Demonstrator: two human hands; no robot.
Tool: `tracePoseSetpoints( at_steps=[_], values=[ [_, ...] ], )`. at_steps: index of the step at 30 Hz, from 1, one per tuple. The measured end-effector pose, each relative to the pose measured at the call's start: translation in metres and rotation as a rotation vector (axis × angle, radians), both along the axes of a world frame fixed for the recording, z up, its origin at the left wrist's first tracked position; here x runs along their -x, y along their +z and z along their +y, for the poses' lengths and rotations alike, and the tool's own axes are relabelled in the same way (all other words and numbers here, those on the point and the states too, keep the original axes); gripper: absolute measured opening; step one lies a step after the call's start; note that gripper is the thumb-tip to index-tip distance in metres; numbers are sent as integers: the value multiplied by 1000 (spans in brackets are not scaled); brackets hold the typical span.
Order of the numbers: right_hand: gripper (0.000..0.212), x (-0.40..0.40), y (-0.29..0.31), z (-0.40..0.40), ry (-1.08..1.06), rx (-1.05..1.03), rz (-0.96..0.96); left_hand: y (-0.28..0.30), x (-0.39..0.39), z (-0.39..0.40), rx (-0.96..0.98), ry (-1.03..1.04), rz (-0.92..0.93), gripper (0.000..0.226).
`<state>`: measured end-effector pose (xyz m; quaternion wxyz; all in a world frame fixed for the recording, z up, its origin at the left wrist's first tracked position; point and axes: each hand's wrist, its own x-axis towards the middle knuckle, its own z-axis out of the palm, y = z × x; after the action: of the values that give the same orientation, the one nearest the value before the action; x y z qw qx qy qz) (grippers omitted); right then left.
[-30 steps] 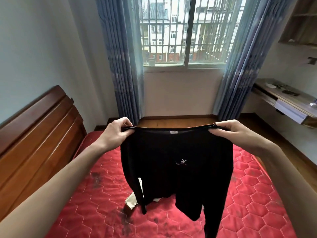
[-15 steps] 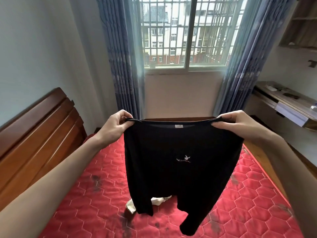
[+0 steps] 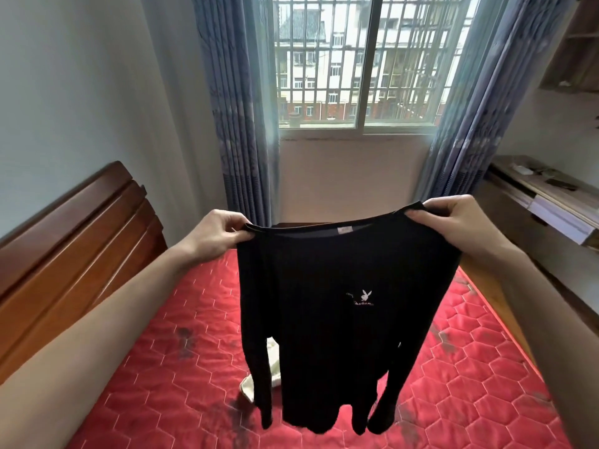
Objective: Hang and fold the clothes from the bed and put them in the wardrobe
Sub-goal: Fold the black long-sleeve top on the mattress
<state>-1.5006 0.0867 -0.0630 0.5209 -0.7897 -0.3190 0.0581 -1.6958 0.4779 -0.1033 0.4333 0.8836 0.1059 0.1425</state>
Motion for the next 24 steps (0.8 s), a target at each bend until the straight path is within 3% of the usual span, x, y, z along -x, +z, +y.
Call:
tracePoseSetpoints(
  at_steps=[4,7,12,24],
  values=[
    [23,2,-16,3,-40,36,-39,-20,0,-9,293,5,-4,16],
    [16,9,-20,6,-22,64,25,-29,-4,-21,386,42,-10,21],
    [14,13,-29,0,41,137,126,-32,0,-28,271,56,-32,19],
    [30,43,-106,-27,-64,141,3,-88,46,-36,57,-8,117,8]
  ],
)
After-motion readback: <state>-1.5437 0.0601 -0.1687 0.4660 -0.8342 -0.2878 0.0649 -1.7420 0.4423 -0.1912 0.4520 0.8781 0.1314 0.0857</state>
